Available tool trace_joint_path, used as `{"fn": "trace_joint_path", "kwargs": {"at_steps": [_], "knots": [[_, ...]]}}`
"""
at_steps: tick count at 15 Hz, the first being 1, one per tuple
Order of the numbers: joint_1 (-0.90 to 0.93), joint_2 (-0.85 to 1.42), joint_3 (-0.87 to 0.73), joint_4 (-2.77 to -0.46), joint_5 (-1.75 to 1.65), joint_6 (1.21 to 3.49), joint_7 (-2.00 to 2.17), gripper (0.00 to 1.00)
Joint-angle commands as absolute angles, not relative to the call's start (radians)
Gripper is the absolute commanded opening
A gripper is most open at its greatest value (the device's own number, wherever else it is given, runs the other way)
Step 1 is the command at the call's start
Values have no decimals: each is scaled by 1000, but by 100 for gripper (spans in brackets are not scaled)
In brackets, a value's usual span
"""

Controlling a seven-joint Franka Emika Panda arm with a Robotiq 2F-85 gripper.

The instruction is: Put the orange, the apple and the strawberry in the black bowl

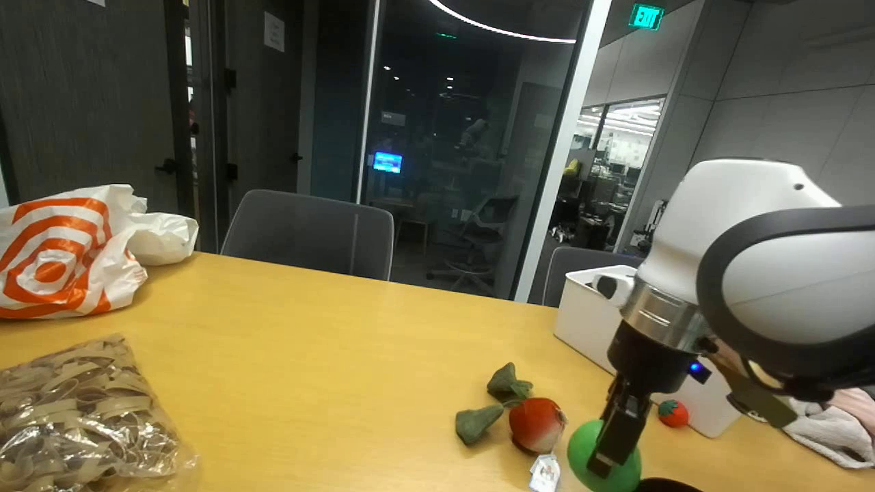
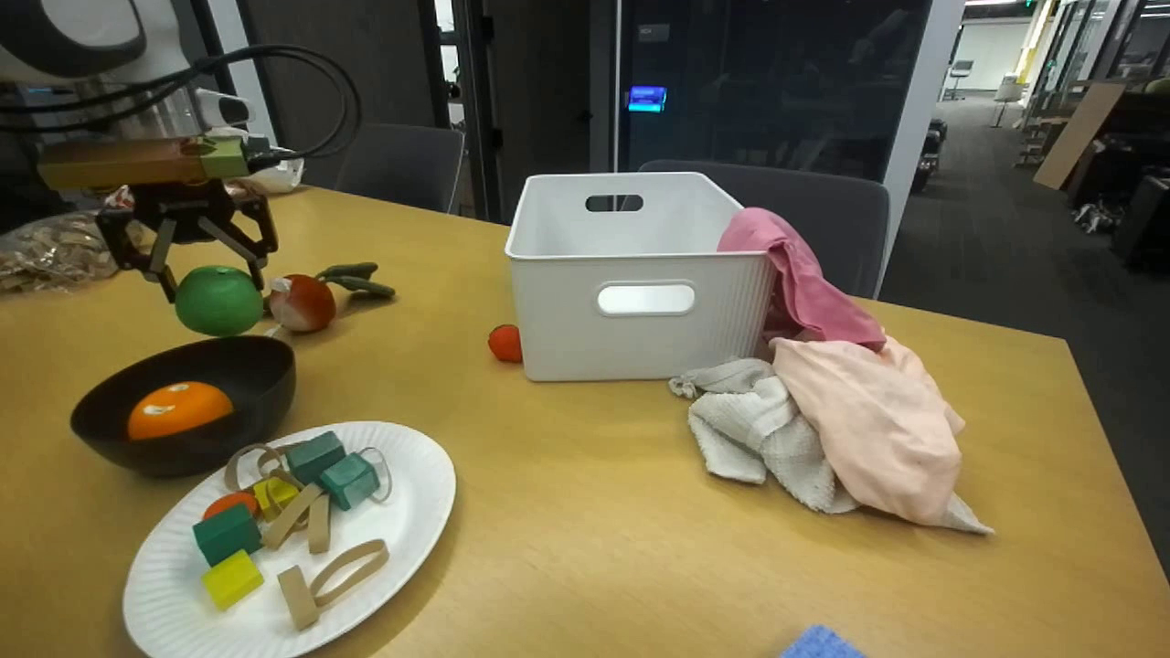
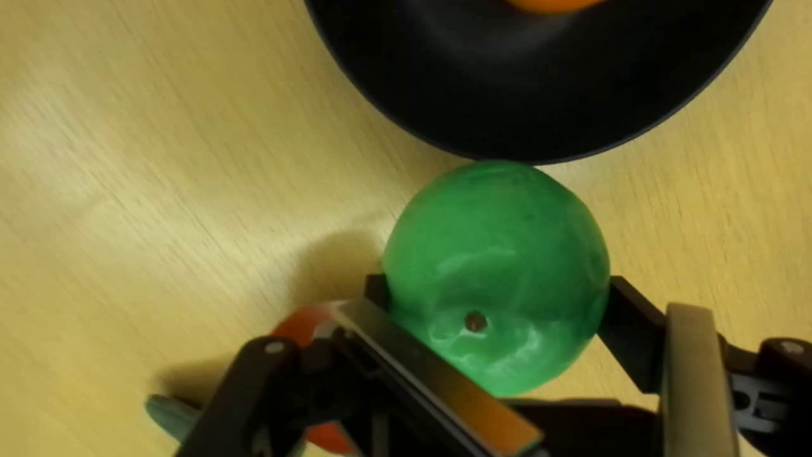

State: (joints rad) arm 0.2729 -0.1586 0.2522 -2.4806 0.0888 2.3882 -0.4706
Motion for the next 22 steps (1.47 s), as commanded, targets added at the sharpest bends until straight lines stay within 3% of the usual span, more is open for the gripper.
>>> {"fn": "trace_joint_path", "kwargs": {"at_steps": [1,6,11,12,13,22], "knots": [[252,-349,183,-2590,105,2270,-410,57],[242,-408,92,-2646,101,2200,-425,57],[255,-344,80,-2673,114,2287,-430,57],[255,-343,76,-2679,122,2292,-431,85],[254,-346,74,-2685,125,2297,-434,97],[216,-345,41,-2653,129,2322,-355,100]]}}
